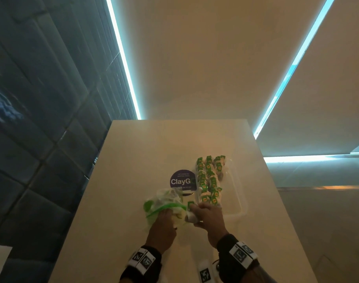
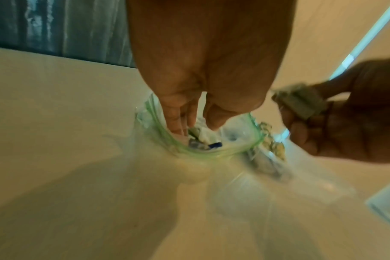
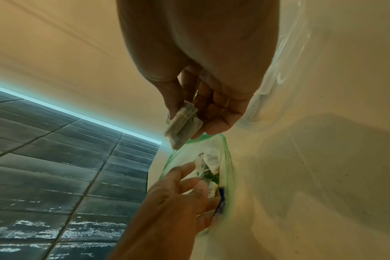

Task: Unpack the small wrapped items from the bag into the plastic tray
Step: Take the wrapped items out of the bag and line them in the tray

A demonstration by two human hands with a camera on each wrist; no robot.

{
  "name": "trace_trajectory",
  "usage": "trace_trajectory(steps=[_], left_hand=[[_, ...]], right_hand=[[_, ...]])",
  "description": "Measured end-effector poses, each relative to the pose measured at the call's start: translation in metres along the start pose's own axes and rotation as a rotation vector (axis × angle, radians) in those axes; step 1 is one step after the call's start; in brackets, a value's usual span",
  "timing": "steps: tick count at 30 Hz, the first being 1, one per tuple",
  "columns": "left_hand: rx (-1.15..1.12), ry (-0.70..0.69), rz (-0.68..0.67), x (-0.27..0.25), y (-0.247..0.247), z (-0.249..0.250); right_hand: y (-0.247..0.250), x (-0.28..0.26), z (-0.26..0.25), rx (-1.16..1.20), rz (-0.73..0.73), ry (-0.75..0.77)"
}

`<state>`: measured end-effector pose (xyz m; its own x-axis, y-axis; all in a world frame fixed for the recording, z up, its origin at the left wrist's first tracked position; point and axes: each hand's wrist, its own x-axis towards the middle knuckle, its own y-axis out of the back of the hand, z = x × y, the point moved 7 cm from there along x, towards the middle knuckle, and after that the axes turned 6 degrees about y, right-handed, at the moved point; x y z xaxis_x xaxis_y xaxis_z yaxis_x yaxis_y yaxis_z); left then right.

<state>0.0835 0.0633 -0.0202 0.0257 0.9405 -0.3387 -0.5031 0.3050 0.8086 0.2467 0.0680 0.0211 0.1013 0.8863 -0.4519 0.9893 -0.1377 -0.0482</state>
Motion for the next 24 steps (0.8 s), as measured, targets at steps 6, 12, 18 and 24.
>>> trace_trajectory(steps=[6,12,18,24], left_hand=[[0.207,0.014,-0.09,0.03,-0.019,-0.021],[0.382,-0.08,-0.101,0.062,-0.032,-0.031],[0.406,0.051,-0.063,0.04,0.013,-0.002],[-0.005,0.146,-0.086,0.037,0.028,0.002]], right_hand=[[0.002,-0.002,0.003,0.002,-0.035,-0.03],[0.006,-0.002,0.007,0.002,-0.057,-0.057],[-0.003,-0.003,0.004,0.008,-0.098,-0.038],[-0.025,-0.005,0.004,-0.018,-0.239,-0.023]])
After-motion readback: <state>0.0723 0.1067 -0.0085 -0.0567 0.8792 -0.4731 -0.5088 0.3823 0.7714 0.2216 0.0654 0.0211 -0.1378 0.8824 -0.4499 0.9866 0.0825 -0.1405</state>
